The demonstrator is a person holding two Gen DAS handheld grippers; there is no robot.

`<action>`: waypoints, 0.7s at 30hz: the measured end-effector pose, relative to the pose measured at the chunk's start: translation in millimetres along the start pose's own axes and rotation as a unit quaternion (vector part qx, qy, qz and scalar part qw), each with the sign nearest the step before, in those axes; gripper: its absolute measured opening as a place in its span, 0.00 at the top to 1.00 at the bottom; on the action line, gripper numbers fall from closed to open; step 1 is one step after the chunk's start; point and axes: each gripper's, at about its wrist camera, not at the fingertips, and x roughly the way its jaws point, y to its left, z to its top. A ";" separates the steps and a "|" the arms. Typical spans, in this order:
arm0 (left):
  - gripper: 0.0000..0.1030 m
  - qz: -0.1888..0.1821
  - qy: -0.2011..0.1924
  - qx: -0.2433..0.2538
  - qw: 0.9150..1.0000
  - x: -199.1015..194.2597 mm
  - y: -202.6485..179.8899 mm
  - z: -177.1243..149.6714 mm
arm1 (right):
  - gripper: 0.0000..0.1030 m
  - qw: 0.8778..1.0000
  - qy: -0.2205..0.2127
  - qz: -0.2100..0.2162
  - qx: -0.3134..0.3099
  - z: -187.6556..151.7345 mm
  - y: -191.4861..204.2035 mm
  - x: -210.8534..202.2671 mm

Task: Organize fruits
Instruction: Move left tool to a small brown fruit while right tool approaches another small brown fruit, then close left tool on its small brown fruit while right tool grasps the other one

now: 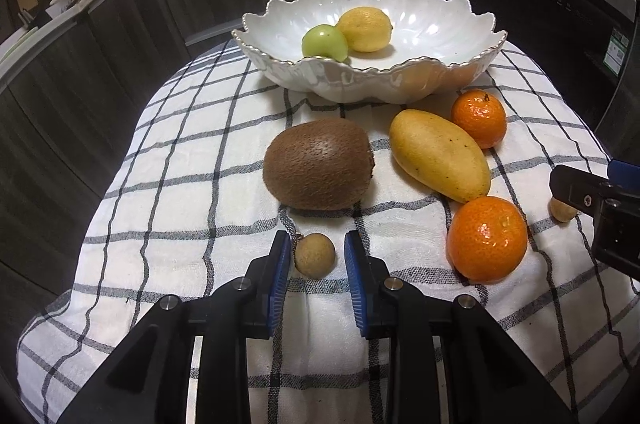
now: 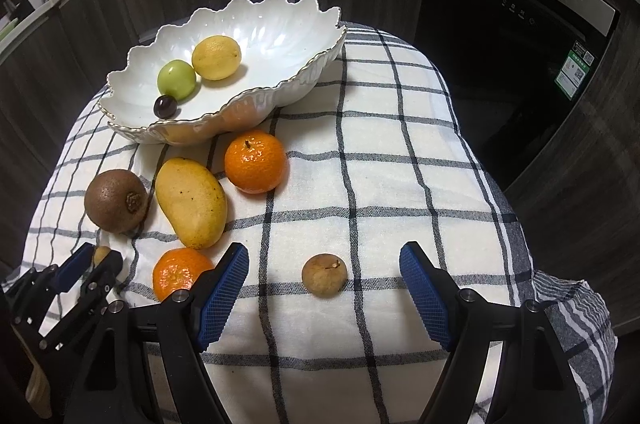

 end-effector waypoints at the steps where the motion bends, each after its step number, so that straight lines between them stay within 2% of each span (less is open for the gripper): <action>1: 0.72 0.000 -0.002 0.001 1.000 -0.4 -0.2 0.6 | 0.24 1.000 0.000 0.000 0.000 0.0 0.0 -0.1; 8: 0.72 -0.003 -0.012 0.006 1.000 -6.5 -1.9 2.2 | 0.24 1.000 -0.001 0.003 0.006 1.0 -2.2 -1.4; 14: 0.66 -0.011 -0.008 0.006 1.000 -5.7 -4.3 0.1 | 0.24 1.000 -0.001 0.005 0.006 1.4 -1.9 -1.7; 21: 0.65 -0.010 0.003 -0.003 1.000 0.9 -0.4 -2.0 | 0.24 1.000 0.000 0.003 0.000 0.9 1.4 -1.7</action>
